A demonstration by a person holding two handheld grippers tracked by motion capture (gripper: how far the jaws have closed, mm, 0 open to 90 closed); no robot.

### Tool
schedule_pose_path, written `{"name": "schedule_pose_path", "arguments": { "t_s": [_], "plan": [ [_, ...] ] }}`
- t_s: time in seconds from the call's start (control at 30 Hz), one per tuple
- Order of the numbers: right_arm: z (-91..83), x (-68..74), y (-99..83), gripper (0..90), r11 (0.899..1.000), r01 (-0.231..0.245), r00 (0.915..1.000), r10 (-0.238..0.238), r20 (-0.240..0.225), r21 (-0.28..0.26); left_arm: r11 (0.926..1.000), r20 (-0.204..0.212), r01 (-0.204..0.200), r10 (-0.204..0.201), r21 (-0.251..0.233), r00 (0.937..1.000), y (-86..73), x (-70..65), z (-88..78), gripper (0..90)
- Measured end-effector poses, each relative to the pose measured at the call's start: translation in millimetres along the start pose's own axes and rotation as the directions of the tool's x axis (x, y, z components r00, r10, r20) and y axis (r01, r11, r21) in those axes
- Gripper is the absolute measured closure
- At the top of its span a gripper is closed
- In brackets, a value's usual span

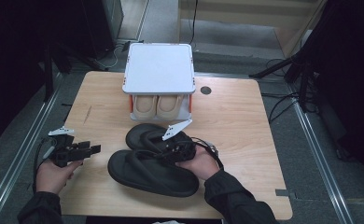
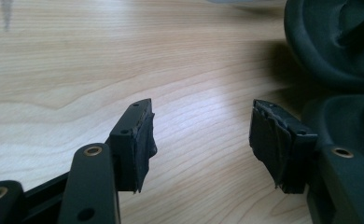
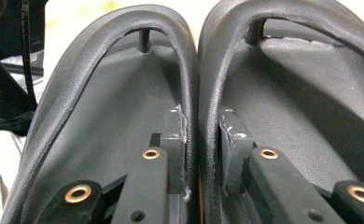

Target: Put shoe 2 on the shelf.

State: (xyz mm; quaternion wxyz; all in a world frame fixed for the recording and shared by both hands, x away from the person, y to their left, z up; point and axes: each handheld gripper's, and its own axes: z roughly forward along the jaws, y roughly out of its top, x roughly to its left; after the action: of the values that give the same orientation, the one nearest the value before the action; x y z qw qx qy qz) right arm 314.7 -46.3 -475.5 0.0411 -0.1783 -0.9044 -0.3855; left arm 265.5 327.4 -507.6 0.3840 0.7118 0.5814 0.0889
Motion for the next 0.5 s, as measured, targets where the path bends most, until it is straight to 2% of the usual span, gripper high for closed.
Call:
{"name": "schedule_pose_path", "arguments": {
  "t_s": [0.13, 0.27, 0.5],
  "plan": [
    [-0.6, -5.4, 8.1, 76.0, 1.0, 0.022, 0.9994, -0.022, -0.028, -0.022, 0.9998, -0.006, 0.017, -0.018, -0.011, 0.9998, -3.1, 2.8, -3.6, 40.3],
    [-3.2, -8.8, 20.5, 76.0, 0.999, 0.02, 0.9978, -0.023, -0.063, -0.039, 0.9998, -0.012, 0.016, -0.017, -0.01, 0.9998, -4.1, 4.2, -4.0, 40.1],
    [-14.7, -11.4, 37.6, 75.9, 0.998, 0.05, 0.9947, -0.053, -0.088, -0.029, 0.9999, -0.006, 0.013, -0.014, -0.003, 0.9999, -2.6, 2.4, 0.7, 40.1]
  ]
}}
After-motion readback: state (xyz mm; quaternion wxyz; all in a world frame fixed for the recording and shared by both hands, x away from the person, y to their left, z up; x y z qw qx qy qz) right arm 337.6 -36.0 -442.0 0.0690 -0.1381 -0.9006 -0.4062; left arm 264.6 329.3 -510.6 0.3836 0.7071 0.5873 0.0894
